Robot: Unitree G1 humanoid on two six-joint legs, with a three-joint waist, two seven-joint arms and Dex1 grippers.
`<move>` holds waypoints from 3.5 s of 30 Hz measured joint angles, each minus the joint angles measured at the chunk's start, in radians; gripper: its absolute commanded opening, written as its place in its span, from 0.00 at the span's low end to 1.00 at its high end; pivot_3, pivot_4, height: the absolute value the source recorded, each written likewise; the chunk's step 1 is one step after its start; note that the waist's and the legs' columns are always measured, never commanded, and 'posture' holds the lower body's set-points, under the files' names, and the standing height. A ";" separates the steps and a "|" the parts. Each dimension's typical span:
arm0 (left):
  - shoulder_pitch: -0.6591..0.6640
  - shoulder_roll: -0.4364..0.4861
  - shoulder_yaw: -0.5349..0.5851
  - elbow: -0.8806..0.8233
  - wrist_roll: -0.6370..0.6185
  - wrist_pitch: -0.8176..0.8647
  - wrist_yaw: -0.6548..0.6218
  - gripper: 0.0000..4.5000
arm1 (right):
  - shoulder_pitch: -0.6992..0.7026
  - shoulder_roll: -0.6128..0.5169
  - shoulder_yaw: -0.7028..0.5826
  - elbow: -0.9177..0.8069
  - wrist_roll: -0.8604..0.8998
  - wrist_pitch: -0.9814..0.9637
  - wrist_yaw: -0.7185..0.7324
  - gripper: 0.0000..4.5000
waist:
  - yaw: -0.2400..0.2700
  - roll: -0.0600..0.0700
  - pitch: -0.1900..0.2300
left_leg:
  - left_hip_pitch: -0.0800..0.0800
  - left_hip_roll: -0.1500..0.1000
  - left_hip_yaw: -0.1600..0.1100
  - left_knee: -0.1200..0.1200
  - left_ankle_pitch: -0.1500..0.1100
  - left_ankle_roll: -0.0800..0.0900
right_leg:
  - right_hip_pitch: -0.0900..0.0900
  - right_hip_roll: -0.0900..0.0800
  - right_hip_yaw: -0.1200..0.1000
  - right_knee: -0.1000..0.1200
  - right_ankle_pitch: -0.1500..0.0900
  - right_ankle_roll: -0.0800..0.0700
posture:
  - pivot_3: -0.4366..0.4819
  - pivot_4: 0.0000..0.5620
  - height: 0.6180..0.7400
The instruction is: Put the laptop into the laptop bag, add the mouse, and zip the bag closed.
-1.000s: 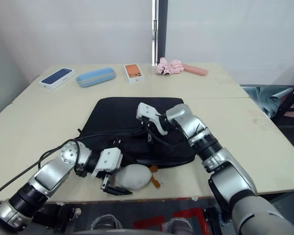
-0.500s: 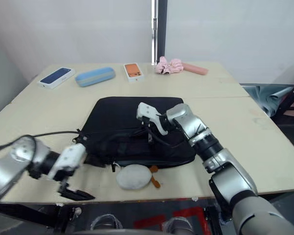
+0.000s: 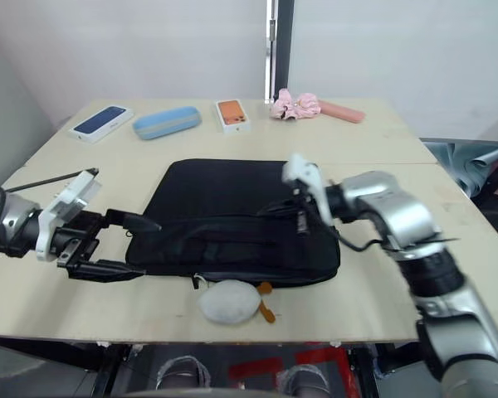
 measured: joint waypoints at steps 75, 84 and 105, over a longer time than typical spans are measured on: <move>-0.505 -0.606 -0.388 0.965 0.558 -0.758 -0.154 0.00 | -0.175 0.092 0.669 0.054 -0.140 -0.081 0.054 0.88 | 0.006 0.002 -0.001 | 0.001 -0.004 -0.006 0.022 0.000 0.006 | 0.007 -0.007 -0.001 0.016 0.003 0.002 | 0.48 0.27 1.00; -0.509 -0.609 -0.382 0.997 0.558 -0.796 -0.156 0.00 | -0.186 0.099 0.669 0.071 -0.158 -0.073 0.096 0.20 | 0.004 0.002 -0.001 | 0.001 -0.004 -0.006 0.022 0.000 0.006 | 0.007 -0.007 -0.001 0.016 0.003 0.002 | 0.48 0.27 1.00; -0.561 -0.623 -0.396 1.120 0.603 -0.956 -0.164 0.00 | 0.157 -0.009 0.137 -0.190 0.139 0.200 -0.118 0.01 | 0.020 0.002 -0.001 | 0.004 -0.004 -0.005 0.021 0.000 0.005 | 0.009 -0.007 0.001 0.015 0.003 0.002 | 0.48 0.27 1.00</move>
